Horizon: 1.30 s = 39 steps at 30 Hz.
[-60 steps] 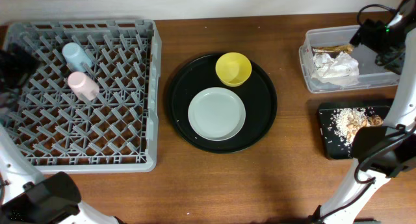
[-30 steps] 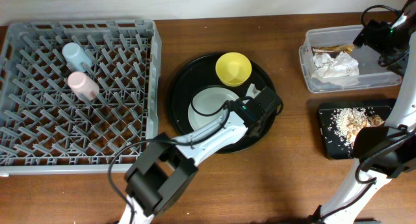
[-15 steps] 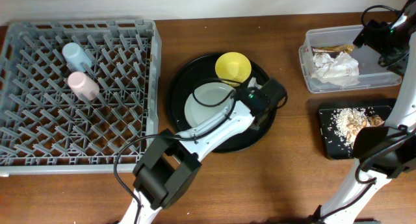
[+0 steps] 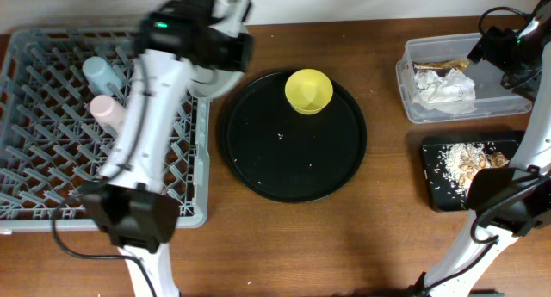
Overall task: Sort waste into correct bins and load items into the dishwasher rack
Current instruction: 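Carry the white plate left into the dish rack, then release the plate upright in the rack and reach left gripper to yellow bowl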
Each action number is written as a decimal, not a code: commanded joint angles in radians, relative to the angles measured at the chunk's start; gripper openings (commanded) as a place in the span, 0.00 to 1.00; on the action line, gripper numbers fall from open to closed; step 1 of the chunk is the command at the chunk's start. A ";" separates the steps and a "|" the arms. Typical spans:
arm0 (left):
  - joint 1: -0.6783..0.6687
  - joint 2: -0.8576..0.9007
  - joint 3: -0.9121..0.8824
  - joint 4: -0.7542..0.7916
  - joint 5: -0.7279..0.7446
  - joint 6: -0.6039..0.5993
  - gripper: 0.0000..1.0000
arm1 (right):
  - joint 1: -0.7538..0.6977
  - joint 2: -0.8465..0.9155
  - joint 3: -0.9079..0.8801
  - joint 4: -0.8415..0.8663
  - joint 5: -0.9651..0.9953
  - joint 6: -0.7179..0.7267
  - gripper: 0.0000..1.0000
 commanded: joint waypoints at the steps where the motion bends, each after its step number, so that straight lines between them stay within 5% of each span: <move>1: 0.167 -0.010 0.013 0.053 0.342 0.194 0.01 | -0.001 -0.006 0.008 0.000 0.005 0.011 0.98; 4: 0.262 0.067 0.013 0.138 0.605 0.180 0.01 | -0.001 -0.006 0.008 0.000 0.005 0.011 0.98; 11: 0.340 0.185 0.013 0.197 0.821 0.136 0.01 | -0.001 -0.006 0.008 0.000 0.005 0.011 0.98; 25: 0.419 0.259 0.013 0.215 0.637 0.026 0.01 | -0.001 -0.006 0.008 0.000 0.005 0.011 0.98; 26: 0.419 0.259 0.013 0.216 0.637 0.026 0.20 | -0.001 -0.006 0.008 0.000 0.005 0.011 0.98; 27: 0.418 0.259 0.013 0.215 0.637 0.026 0.51 | -0.001 -0.006 0.008 0.000 0.005 0.011 0.98; 28: 0.418 0.259 0.013 0.219 0.637 0.026 0.95 | -0.001 -0.006 0.008 0.000 0.005 0.011 0.98; 32: 0.423 0.249 0.140 0.161 0.610 -0.022 0.99 | -0.001 -0.006 0.008 0.000 0.005 0.011 0.98; 36: 0.336 0.193 0.407 -0.121 0.233 0.041 0.99 | -0.001 -0.006 0.008 0.000 0.005 0.011 0.98; 37: 0.264 0.179 0.455 -0.196 0.119 0.089 0.92 | -0.001 -0.006 0.008 0.000 0.005 0.011 0.98; 39: 0.135 0.174 0.473 -0.249 0.064 0.174 0.89 | -0.001 -0.006 0.008 0.000 0.005 0.011 0.98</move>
